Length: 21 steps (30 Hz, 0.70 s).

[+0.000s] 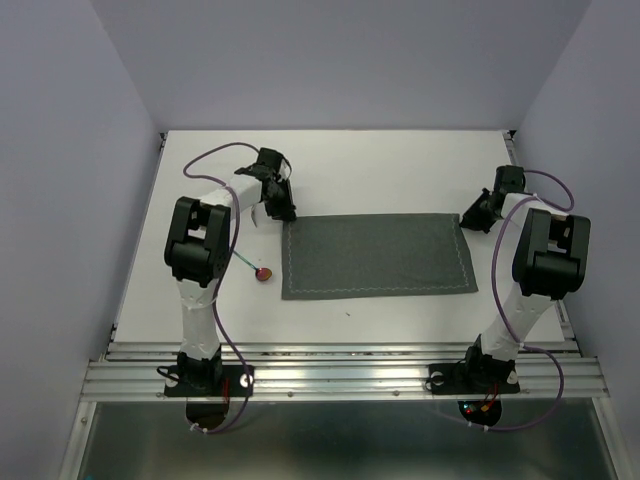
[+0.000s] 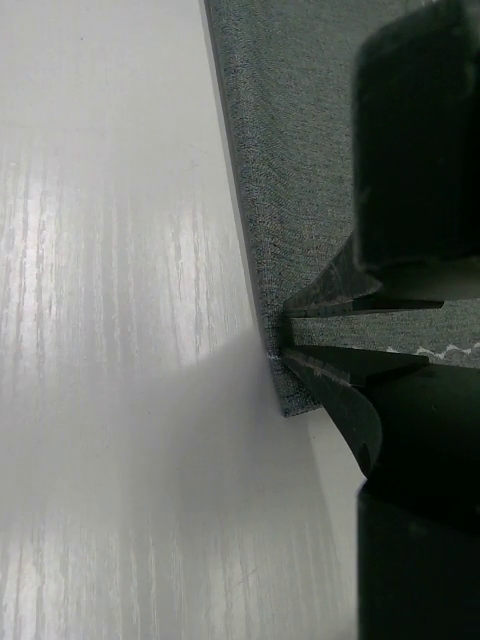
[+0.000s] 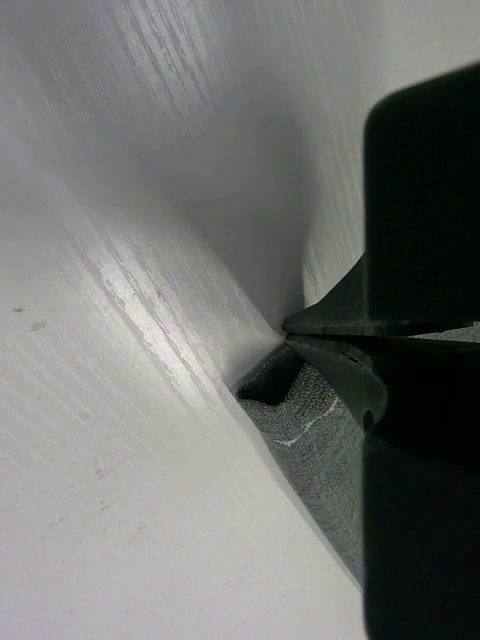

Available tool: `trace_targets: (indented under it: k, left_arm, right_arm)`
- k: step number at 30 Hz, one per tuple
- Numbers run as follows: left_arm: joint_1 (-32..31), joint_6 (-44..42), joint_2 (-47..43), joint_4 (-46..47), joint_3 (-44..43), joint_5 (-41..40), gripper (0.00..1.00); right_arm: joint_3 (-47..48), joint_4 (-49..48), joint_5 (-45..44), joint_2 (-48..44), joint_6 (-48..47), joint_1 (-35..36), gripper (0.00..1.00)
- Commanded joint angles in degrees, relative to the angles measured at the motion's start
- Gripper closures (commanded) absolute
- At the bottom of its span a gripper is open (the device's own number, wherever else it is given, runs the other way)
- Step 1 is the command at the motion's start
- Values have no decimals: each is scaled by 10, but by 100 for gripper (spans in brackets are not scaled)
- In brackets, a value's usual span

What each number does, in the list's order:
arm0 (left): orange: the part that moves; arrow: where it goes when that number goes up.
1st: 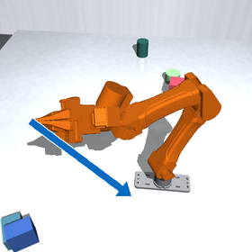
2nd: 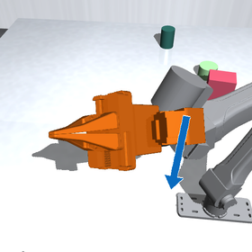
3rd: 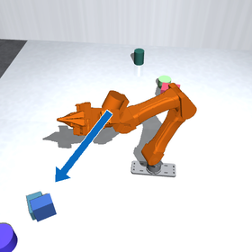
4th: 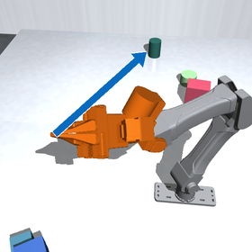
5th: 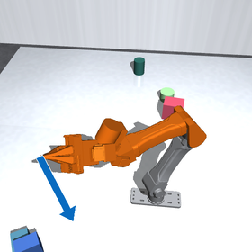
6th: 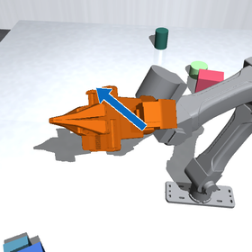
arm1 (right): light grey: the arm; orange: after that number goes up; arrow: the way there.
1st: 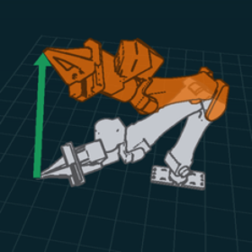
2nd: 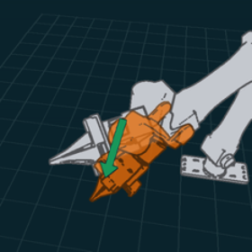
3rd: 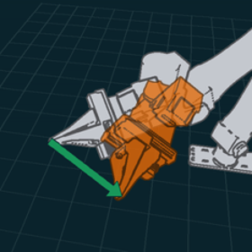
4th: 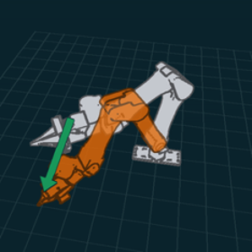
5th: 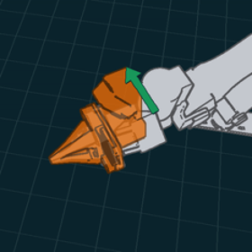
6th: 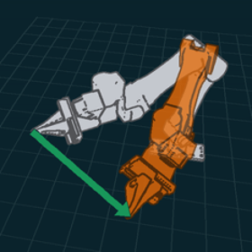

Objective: Fold the napkin into a case and place the utensils inside
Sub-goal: Smooth out the rectangle-folded napkin at the center of the board.

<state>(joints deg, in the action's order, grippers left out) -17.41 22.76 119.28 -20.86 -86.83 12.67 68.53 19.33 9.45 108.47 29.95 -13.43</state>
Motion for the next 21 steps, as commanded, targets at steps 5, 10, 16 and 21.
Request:
trace_targets:
  k: [5,10,16,21]
  left_arm:
    - [-8,-11,-27,-3,11,-22,71]
    - [-8,-21,-53,-21,-7,-47,71]
    - [-9,-11,-110,-23,17,-30,71]
    - [-17,-8,-143,-17,45,-15,70]
  right_arm:
    - [4,-1,4,5,-7,1,96]
    - [4,3,9,-18,-5,1,96]
    - [-19,17,-50,-91,6,1,70]
    - [-45,67,-92,-139,-23,1,51]
